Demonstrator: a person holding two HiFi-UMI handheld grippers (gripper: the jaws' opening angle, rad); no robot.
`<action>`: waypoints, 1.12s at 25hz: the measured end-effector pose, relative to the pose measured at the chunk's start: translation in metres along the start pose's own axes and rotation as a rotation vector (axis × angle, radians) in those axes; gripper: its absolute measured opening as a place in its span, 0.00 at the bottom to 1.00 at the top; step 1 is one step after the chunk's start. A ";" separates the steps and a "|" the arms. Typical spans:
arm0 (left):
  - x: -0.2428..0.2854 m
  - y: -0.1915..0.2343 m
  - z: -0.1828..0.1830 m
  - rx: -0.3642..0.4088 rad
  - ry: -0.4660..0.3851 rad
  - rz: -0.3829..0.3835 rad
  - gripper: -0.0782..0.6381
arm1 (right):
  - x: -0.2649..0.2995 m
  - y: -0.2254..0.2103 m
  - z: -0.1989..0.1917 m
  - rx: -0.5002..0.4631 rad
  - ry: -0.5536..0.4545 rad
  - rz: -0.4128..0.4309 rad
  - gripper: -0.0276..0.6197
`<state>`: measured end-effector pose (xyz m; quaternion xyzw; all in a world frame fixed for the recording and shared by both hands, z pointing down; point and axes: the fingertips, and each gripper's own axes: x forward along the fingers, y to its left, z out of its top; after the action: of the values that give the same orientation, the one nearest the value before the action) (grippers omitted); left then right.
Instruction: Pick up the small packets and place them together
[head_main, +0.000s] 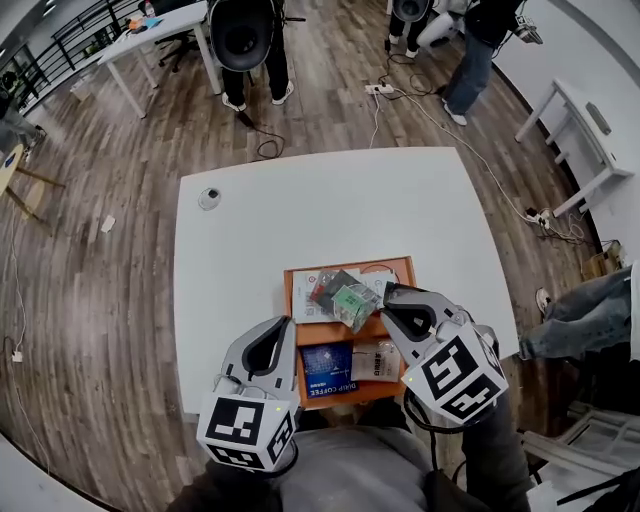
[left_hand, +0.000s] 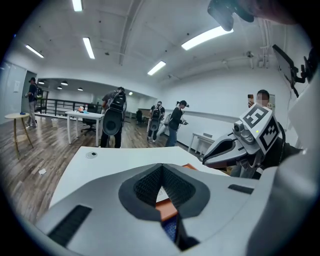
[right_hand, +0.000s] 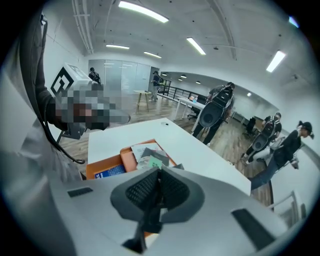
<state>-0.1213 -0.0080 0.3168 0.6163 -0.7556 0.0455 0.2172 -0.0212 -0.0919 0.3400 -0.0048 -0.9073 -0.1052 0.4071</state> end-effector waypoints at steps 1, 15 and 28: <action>0.002 0.003 0.000 -0.005 0.001 0.009 0.10 | 0.005 -0.005 0.000 0.000 0.002 0.006 0.07; 0.003 0.037 -0.023 -0.087 0.060 0.132 0.10 | 0.069 -0.015 -0.018 0.016 0.074 0.136 0.17; -0.010 0.032 -0.024 -0.077 0.039 0.115 0.10 | 0.053 -0.008 -0.002 0.020 0.002 0.083 0.24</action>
<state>-0.1440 0.0169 0.3411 0.5619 -0.7866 0.0408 0.2528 -0.0558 -0.1040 0.3792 -0.0382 -0.9070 -0.0792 0.4119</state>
